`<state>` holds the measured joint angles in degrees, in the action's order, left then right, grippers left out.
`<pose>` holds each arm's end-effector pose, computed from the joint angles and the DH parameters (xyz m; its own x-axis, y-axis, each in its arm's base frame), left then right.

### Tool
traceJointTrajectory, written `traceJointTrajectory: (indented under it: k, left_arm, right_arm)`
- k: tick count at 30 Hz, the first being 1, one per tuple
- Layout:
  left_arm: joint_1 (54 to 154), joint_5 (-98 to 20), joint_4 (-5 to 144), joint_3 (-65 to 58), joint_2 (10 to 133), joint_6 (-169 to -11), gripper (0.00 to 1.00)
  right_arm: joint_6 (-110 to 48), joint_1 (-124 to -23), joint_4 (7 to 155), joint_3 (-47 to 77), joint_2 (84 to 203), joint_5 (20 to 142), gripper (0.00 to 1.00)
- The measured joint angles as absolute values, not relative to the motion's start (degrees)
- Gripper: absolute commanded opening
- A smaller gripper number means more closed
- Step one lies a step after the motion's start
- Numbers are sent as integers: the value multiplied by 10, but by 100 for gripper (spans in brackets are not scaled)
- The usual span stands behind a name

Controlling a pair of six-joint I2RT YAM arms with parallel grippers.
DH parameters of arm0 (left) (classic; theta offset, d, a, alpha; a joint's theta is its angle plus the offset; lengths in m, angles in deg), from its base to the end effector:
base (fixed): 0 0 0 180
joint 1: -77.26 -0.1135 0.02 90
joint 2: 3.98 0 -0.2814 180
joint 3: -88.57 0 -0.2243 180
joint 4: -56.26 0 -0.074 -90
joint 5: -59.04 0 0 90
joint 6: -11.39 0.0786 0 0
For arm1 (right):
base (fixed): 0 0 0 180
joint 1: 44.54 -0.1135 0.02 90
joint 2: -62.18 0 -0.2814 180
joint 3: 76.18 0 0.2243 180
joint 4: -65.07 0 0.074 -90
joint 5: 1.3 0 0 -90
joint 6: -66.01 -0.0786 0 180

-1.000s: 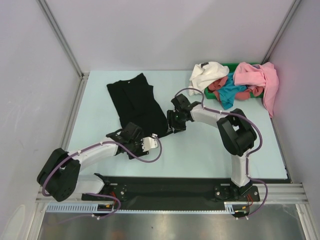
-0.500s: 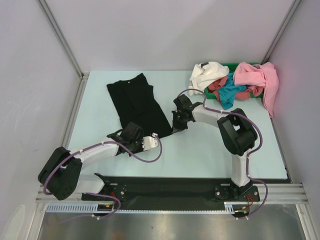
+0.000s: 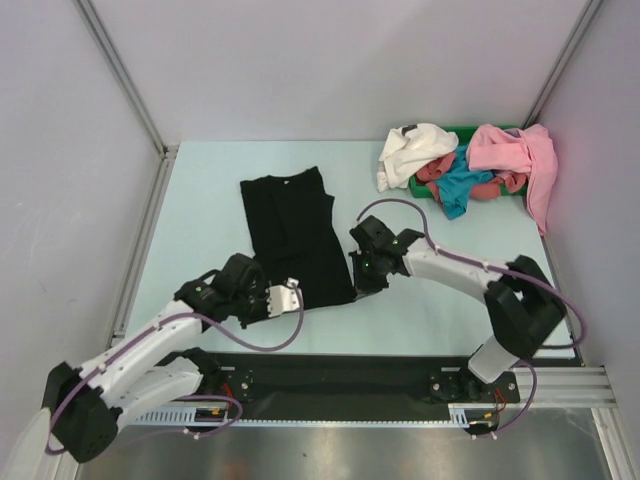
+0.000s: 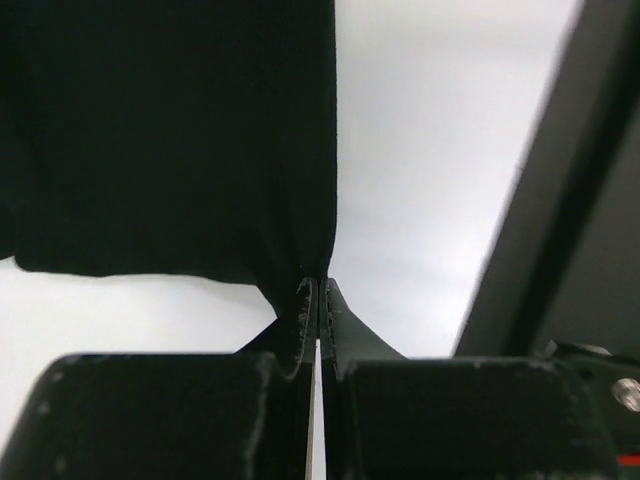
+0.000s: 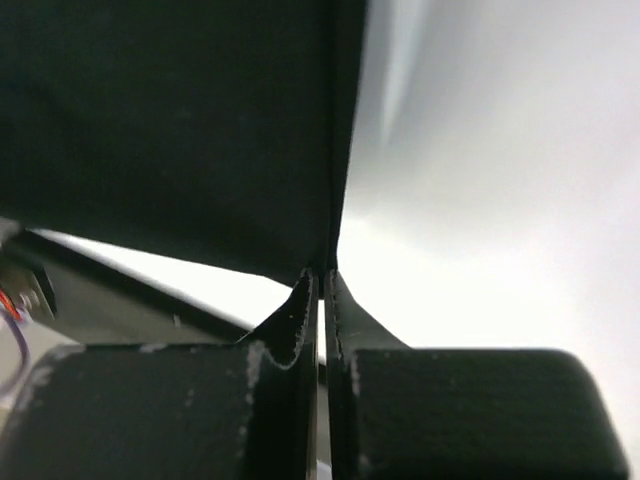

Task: Fold and stack the t-shirts
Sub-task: Fold the tshirt

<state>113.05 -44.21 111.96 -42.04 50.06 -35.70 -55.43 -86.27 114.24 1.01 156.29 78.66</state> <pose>0.1134 -0.1040 0.1923 -0.0661 0.8647 -0.4979 0.9643 0.1837 0.1909 0.2268 0.2206 0.1905 -0.9515 -0.1604 -0.2627 -0.2483 0.9042 0.3474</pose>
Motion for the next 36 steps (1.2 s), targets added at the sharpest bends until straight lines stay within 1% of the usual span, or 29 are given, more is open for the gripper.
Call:
traceJointTrajectory:
  k: [5,9,14,16,19,22,24,27,30,36]
  left_arm:
    - [1132,-478,1221,-411,418,-334,0]
    - [1132,-512,1303,-357,376,-312,0]
    - [1132,-556,1394,-274,351,-304,0]
    - [1132,-565,1415,-255,346,-306,0]
    - [1132,-563,1421,-247,350,-314,0]
    - [1127,-554,1406,-241,378,-320,0]
    - [1104,-552,1383,-229,418,-319,0]
    - [1022,-563,1335,-200,501,-312,0]
    - [955,-568,1274,-160,604,-309,0]
    - [918,-542,1200,-84,775,-314,0]
  right_arm:
    - [-598,-933,1205,-17,1448,816,0]
    - [-658,-1007,1261,-18,1379,839,0]
    - [-737,-1117,1336,6,1356,849,0]
    - [-754,-1132,1359,28,1356,848,0]
    - [-746,-1097,1385,70,1360,847,0]
    - [-706,-1016,1390,120,1380,851,0]
    - [-674,-963,1376,141,1404,850,0]
    - [-626,-884,1351,168,1458,839,0]
    - [-590,-835,1319,206,1526,831,0]
    - [-550,-768,1258,325,1668,822,0]
